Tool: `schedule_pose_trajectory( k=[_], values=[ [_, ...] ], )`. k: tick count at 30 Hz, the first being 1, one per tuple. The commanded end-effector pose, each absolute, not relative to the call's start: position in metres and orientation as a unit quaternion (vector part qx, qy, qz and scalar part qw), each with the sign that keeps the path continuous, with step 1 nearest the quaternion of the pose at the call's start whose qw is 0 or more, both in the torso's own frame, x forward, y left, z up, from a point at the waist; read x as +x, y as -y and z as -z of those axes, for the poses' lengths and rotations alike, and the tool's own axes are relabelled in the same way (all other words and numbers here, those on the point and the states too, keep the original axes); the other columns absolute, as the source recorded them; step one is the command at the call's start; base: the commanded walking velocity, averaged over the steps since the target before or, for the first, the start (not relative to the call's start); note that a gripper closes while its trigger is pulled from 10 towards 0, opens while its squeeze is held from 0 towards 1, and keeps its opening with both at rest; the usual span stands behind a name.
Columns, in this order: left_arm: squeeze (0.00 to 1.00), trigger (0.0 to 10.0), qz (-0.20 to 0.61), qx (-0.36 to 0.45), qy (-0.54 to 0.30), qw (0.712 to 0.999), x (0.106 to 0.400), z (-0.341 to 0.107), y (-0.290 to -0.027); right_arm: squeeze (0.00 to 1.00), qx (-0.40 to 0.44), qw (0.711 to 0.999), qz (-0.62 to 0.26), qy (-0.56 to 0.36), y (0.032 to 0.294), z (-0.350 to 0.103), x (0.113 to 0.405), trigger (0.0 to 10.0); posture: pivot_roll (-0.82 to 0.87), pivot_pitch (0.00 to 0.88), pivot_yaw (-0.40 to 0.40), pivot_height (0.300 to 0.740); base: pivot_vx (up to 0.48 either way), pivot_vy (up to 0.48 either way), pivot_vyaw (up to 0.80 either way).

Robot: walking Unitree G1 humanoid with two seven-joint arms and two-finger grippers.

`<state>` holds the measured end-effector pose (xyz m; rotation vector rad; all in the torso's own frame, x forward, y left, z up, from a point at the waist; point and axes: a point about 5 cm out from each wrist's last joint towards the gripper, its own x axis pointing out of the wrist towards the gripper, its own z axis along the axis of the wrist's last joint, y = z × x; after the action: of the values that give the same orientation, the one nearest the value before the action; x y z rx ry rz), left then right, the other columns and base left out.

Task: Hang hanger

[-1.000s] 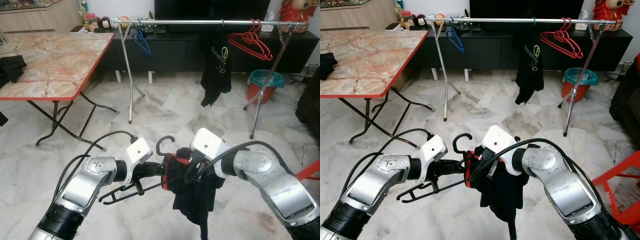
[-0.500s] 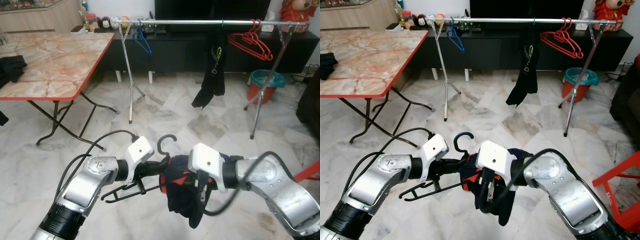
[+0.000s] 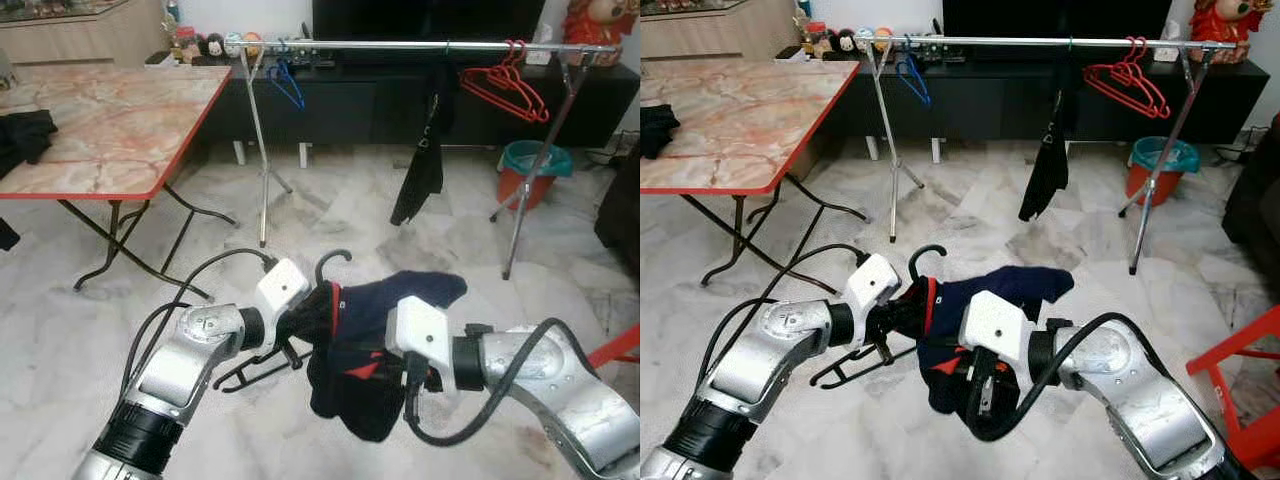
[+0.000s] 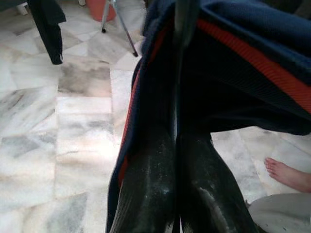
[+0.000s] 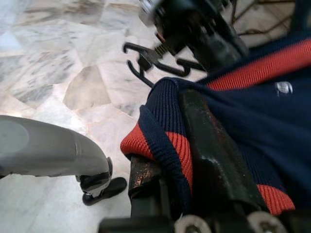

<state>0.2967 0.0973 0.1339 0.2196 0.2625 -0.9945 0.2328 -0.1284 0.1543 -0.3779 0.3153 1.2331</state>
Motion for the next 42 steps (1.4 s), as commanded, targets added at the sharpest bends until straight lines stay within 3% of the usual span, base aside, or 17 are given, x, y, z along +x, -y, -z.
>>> schedule_pose_trajectory(
  k=[1,6,7,8,9,20,33,35,36,42],
  values=[
    [0.0,10.0,0.474,0.107,-0.098,0.869,0.301,-0.148,-0.099,0.0,-0.163,0.792,-0.569,-0.146,0.128,-0.152,0.231,10.0,-0.07,0.0,0.043,0.74,0.0,0.0,0.0],
    [0.0,10.0,0.47,0.107,-0.098,0.87,0.302,-0.148,-0.099,0.0,-0.157,0.793,-0.57,-0.148,0.129,-0.151,0.229,10.0,-0.07,0.0,0.045,0.74,0.0,0.0,0.0],
    [0.0,10.0,0.471,0.108,-0.098,0.87,0.302,-0.147,-0.099,0.82,-0.156,0.793,-0.57,-0.149,0.129,-0.151,0.229,10.0,-0.07,0.0,0.045,0.74,0.0,0.0,0.0],
    [0.0,10.0,0.471,0.108,-0.098,0.87,0.302,-0.147,-0.099,0.82,-0.155,0.793,-0.57,-0.149,0.129,-0.151,0.229,10.0,-0.07,0.0,0.045,0.74,0.0,0.0,0.0],
    [0.0,10.0,0.47,0.109,-0.097,0.871,0.302,-0.147,-0.099,1.0,-0.154,0.794,-0.568,-0.149,0.13,-0.151,0.229,10.0,-0.07,0.0,0.046,0.74,0.0,0.0,0.0],
    [0.0,10.0,0.444,0.102,-0.076,0.887,0.309,-0.153,-0.1,1.0,-0.153,0.802,-0.558,-0.145,0.129,-0.15,0.231,10.0,-0.06,0.0,0.051,0.74,0.0,0.0,0.0],
    [0.0,10.0,0.453,0.095,-0.076,0.883,0.307,-0.153,-0.097,1.0,-0.155,0.816,-0.537,-0.145,0.134,-0.149,0.234,10.0,-0.06,0.0,0.053,0.74,0.0,0.0,0.0],
    [0.0,10.0,0.447,0.092,-0.073,0.887,0.308,-0.153,-0.097,0.52,-0.156,0.828,-0.518,-0.145,0.137,-0.147,0.238,10.0,-0.06,0.0,0.053,0.74,0.0,0.0,0.0],
    [0.0,10.0,0.443,0.09,-0.072,0.889,0.309,-0.154,-0.097,0.0,-0.158,0.832,-0.512,-0.146,0.138,-0.147,0.239,10.0,-0.06,0.0,0.052,0.74,0.0,0.0,0.0],
    [0.0,10.0,0.429,0.087,-0.062,0.897,0.312,-0.155,-0.097,0.0,-0.15,0.833,-0.511,-0.152,0.139,-0.144,0.237,10.0,-0.06,0.0,0.049,0.74,0.0,0.0,0.0]
  ],
)
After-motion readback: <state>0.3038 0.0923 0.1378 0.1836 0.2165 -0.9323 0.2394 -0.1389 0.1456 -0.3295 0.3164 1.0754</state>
